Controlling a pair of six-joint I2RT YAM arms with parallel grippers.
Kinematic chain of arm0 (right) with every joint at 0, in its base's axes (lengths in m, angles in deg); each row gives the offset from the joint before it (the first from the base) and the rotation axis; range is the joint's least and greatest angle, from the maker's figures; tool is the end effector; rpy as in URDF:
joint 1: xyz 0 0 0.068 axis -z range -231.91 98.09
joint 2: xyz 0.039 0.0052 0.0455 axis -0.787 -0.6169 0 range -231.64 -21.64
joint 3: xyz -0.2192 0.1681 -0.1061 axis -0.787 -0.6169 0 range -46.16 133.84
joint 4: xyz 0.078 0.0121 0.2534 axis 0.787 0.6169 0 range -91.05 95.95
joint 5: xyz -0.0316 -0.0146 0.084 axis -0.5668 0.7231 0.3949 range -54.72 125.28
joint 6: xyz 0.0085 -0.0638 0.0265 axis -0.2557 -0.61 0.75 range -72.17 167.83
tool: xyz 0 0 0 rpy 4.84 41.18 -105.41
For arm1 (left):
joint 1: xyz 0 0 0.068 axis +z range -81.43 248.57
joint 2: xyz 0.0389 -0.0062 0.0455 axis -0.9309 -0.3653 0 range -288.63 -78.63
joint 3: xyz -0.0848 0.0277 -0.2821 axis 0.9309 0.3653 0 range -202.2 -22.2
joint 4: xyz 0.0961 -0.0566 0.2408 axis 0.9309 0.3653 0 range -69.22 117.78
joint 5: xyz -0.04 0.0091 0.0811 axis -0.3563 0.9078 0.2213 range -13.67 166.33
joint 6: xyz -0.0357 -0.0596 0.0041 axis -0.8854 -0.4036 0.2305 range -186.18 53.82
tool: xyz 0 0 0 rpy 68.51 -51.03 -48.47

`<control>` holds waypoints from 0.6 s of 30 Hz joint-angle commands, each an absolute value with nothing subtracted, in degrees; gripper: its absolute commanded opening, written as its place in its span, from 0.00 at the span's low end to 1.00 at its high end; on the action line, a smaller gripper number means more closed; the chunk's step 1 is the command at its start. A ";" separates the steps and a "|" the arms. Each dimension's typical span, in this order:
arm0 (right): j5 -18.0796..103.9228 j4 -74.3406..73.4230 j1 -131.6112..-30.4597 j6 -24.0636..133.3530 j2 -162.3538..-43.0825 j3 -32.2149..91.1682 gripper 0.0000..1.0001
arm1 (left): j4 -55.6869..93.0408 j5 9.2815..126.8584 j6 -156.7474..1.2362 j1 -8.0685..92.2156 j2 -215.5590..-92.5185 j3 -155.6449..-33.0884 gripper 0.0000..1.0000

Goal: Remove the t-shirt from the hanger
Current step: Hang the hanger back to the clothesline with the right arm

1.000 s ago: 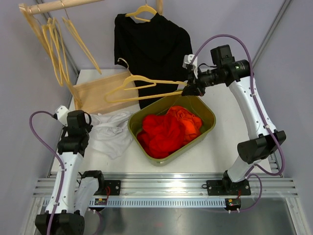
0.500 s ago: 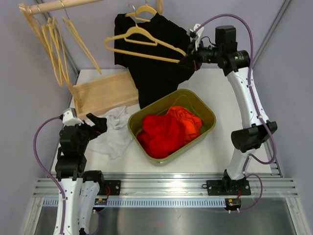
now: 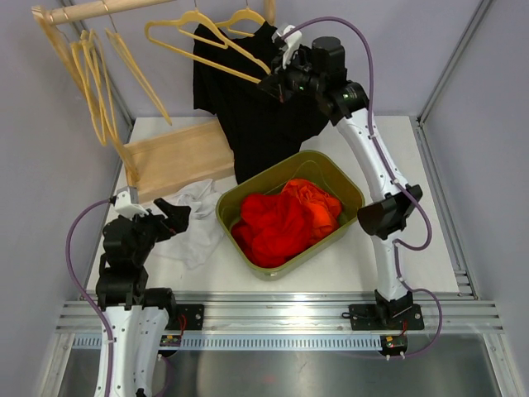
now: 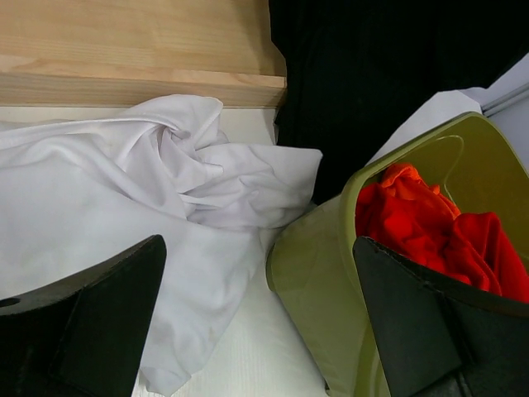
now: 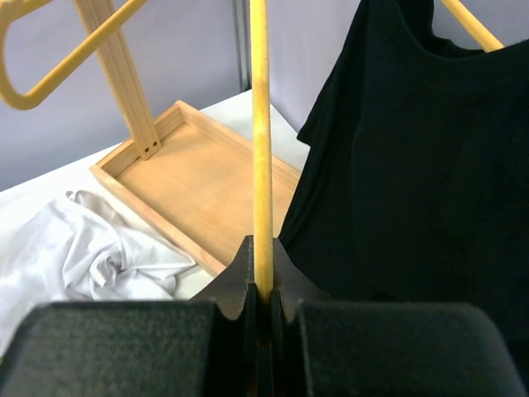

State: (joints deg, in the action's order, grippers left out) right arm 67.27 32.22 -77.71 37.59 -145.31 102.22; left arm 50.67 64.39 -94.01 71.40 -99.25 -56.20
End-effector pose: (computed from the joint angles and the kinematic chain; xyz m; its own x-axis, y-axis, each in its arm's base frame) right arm 0.4384 0.2454 0.4935 0.0175 -0.1591 -0.9871 -0.8513 0.5155 -0.0982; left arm 0.1037 -0.0066 0.2941 -0.3208 -0.4732 -0.8205 0.0002 0.8662 -0.4996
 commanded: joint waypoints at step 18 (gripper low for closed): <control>57.25 21.36 -81.79 36.41 -151.28 103.26 0.00 | 50.65 65.77 -98.51 71.65 -101.30 -54.89 0.99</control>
